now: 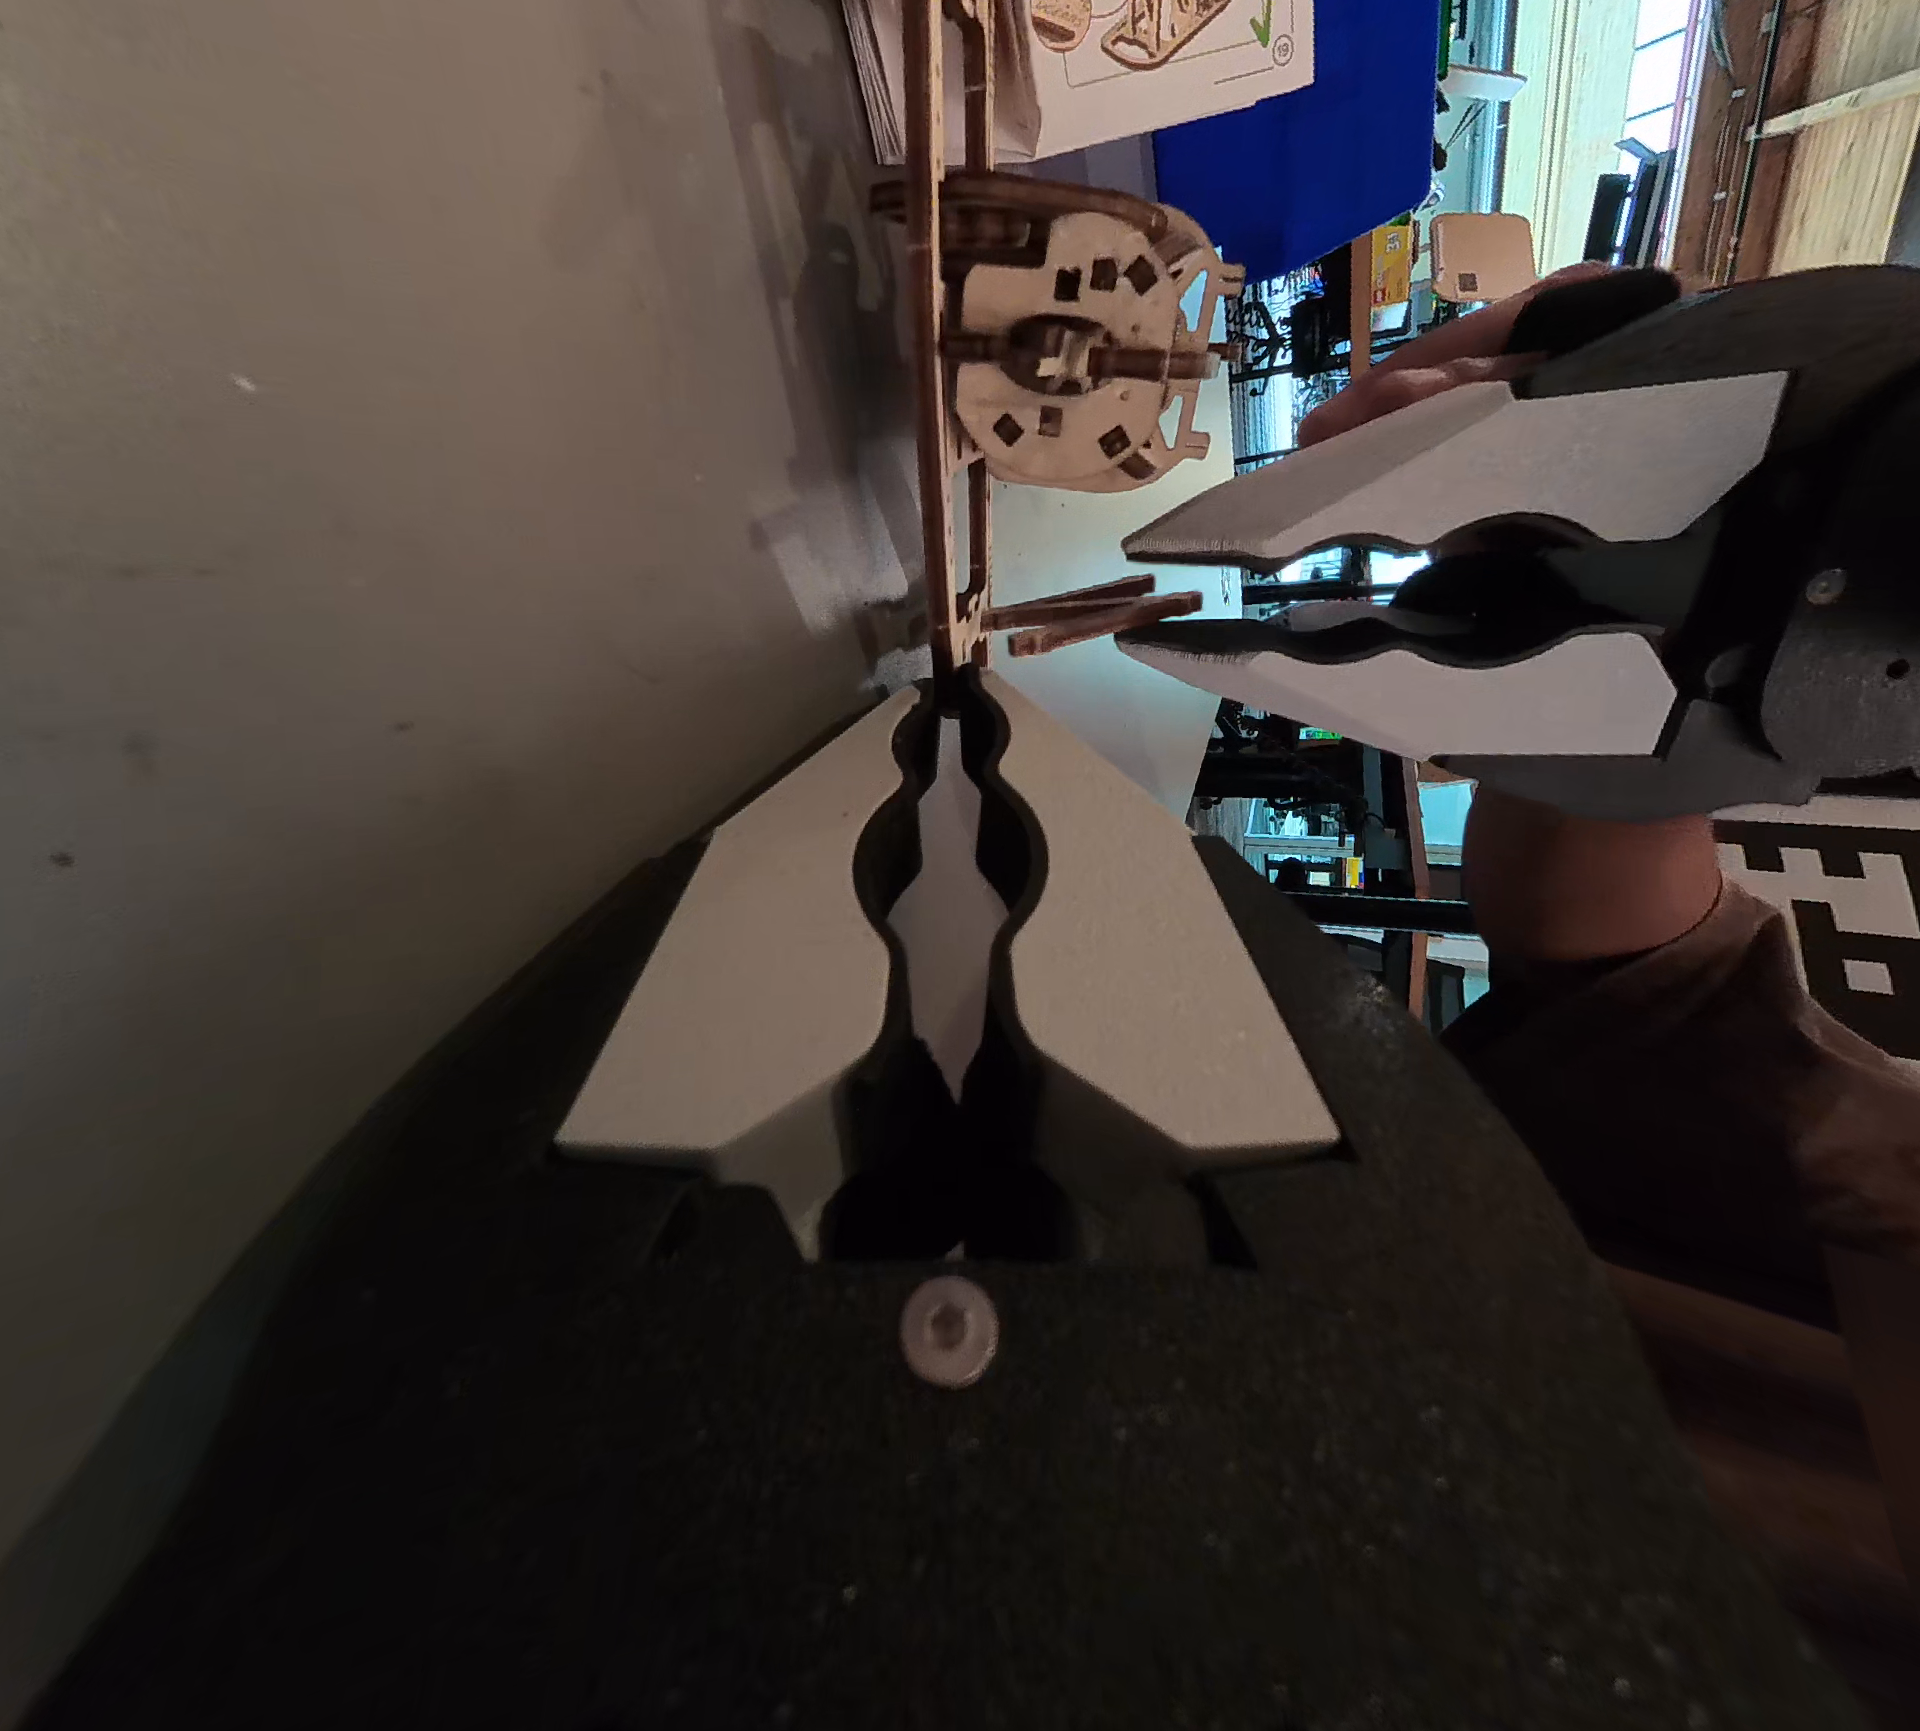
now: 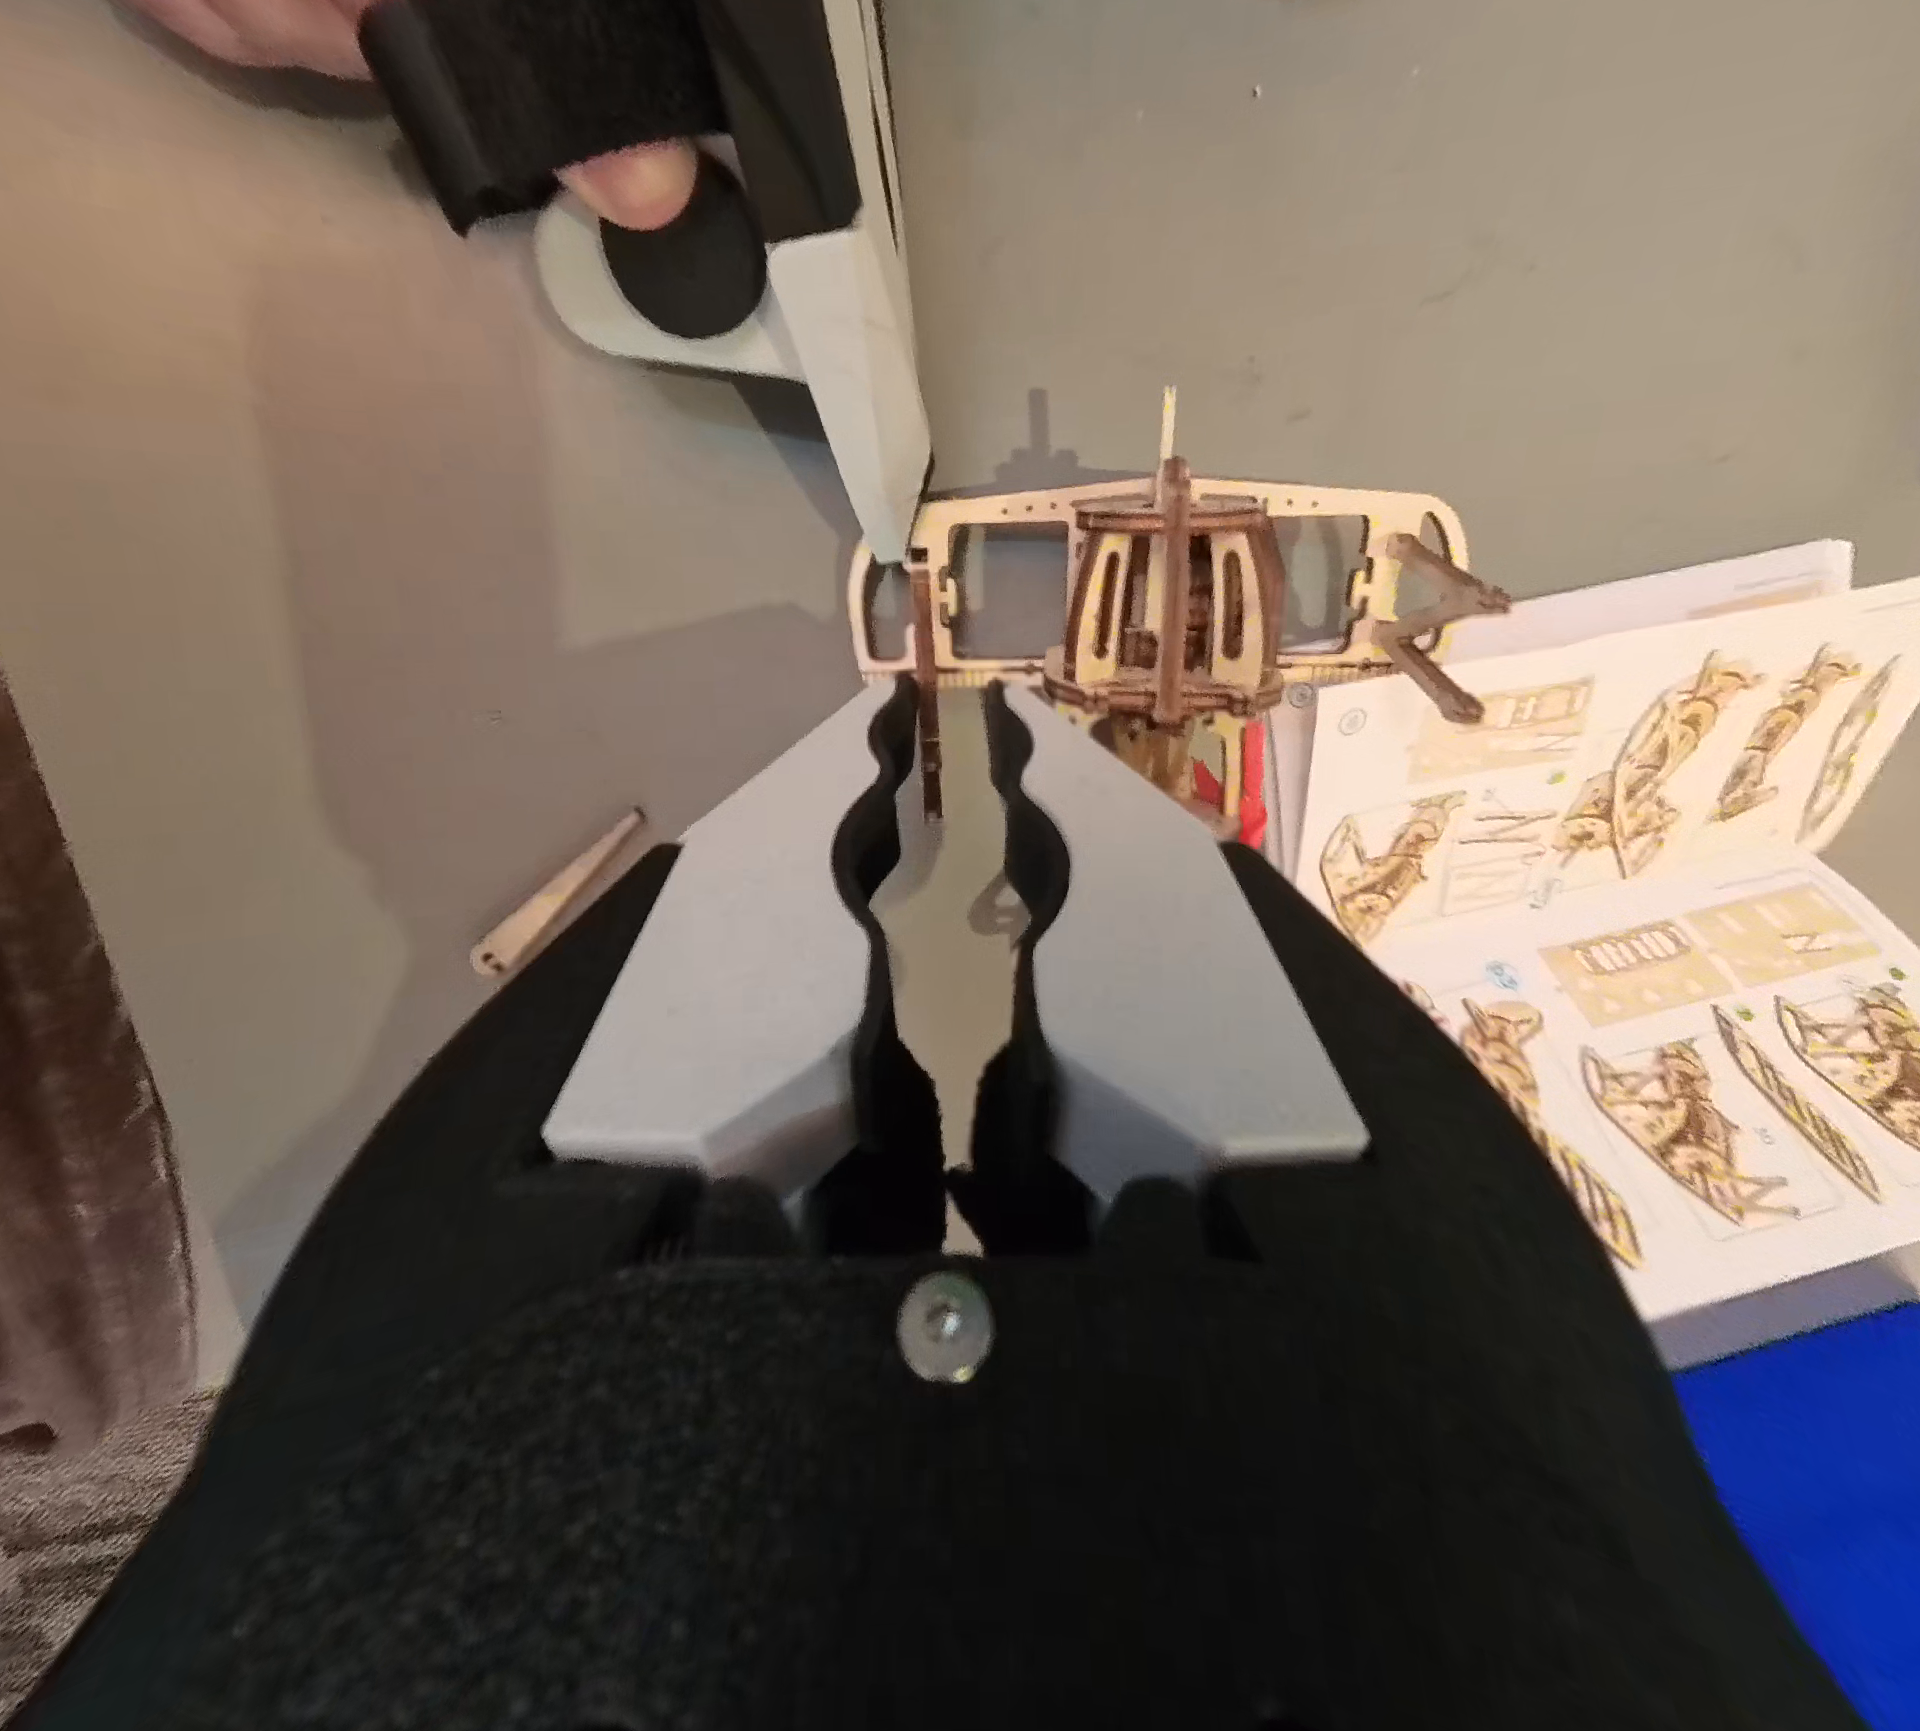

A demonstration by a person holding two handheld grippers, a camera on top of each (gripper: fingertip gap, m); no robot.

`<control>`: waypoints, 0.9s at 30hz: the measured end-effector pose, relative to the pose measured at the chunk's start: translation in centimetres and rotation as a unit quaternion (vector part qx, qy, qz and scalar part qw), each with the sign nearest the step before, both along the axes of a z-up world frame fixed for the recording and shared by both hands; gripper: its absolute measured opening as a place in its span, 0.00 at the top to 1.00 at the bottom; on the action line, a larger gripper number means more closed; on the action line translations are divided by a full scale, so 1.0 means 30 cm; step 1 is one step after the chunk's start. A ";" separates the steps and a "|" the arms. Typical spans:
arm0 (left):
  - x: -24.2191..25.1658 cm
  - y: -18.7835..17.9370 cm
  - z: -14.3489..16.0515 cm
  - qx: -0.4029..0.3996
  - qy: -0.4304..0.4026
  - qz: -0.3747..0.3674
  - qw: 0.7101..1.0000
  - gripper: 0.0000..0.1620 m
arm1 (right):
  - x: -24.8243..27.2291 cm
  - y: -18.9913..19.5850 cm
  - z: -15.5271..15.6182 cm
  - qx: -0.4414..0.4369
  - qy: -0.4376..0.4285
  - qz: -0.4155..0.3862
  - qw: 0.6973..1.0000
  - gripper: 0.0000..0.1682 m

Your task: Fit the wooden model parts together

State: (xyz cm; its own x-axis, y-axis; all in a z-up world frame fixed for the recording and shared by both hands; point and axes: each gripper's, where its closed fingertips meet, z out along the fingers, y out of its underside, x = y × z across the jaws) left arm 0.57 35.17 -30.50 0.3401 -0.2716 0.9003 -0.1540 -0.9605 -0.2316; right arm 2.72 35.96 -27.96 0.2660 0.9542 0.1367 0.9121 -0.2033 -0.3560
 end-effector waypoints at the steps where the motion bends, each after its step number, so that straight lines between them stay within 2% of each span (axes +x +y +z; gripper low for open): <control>1: 0.000 0.000 0.000 0.001 0.000 0.000 1.000 1.00 | 0.009 0.003 0.010 0.008 0.002 0.000 1.000 0.92; 7: -0.001 -0.002 0.002 -0.002 -0.002 -0.005 1.000 1.00 | 0.046 -0.010 0.139 0.027 0.141 -0.083 0.986 0.91; 9: 0.000 -0.002 0.001 0.000 0.000 -0.006 1.000 1.00 | 0.063 -0.045 0.113 0.017 0.166 -0.106 0.980 0.88; 14: -0.001 -0.004 0.001 0.005 0.001 -0.007 1.000 1.00 | 0.109 -0.118 -0.018 0.033 0.162 -0.131 0.978 0.86; 16: -0.001 -0.002 0.002 0.014 0.002 -0.007 1.000 0.99 | 0.122 -0.126 -0.039 0.026 0.179 -0.148 0.972 0.86; 20: -0.010 0.005 0.002 0.030 0.009 -0.001 0.999 0.99 | 0.102 -0.128 -0.049 0.001 0.237 -0.162 0.958 0.78; 24: -0.011 0.001 0.003 0.031 0.006 0.000 0.999 0.99 | 0.078 -0.091 -0.085 0.038 0.219 -0.146 0.964 0.76; 26: -0.009 -0.004 0.003 0.034 0.007 -0.004 0.999 0.99 | 0.056 -0.092 -0.110 0.034 0.208 -0.136 0.968 0.77; 27: -0.009 -0.005 0.003 0.035 0.007 -0.005 0.999 0.99 | 0.047 -0.096 -0.112 0.028 0.208 -0.133 0.969 0.84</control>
